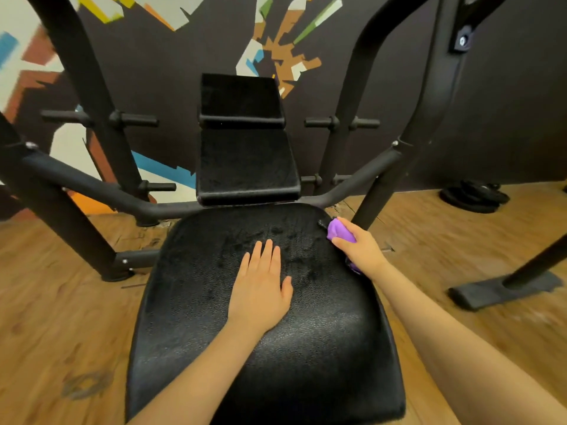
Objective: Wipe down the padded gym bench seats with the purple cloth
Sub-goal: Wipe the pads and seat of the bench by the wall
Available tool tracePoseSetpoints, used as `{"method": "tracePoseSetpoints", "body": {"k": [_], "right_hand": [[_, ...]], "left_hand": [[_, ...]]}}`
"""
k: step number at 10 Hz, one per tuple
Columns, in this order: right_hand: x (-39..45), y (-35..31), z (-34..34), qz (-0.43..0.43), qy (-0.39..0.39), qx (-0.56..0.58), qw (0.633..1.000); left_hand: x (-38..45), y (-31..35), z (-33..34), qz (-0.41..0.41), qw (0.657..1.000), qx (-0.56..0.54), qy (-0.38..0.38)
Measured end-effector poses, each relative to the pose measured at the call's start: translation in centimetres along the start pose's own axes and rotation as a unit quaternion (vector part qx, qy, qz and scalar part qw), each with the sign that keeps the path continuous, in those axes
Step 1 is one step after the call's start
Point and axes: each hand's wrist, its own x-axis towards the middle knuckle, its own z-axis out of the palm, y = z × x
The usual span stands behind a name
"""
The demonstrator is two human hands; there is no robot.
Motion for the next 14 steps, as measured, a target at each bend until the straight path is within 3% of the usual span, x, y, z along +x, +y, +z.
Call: {"method": "tracePoseSetpoints", "body": {"k": [4,5,6,8,9,11,14], "right_hand": [[-17.4,4.8,-0.3,-0.006,0.042,0.077,0.996],[-18.3,4.8,0.1,0.009,0.059,0.094,0.994],[-15.6,4.4,0.1,0.002,0.086,0.033,0.996],[-5.5,0.5,-0.1,-0.019,0.033,-0.079,0.996],[-3.7,0.3,0.1,-0.006,0.036,-0.075,0.996],[-7.3,2.1,-0.4,0.006,0.053,-0.012,0.998],[-21.2,6.7,1.4,0.011,0.126,0.117,0.985]], "left_hand": [[-0.2,-0.1,0.0,0.003,1.0,-0.013,0.0],[-0.2,-0.1,0.0,0.005,1.0,-0.008,0.0],[-0.2,-0.1,0.1,0.004,1.0,-0.007,0.003],[-0.3,0.0,-0.1,0.002,1.0,-0.016,0.01],[-0.4,0.1,-0.2,0.002,1.0,-0.017,0.014],[-0.5,0.0,0.0,0.001,1.0,-0.021,0.011],[-0.6,0.1,0.0,0.001,1.0,-0.009,0.011]]}}
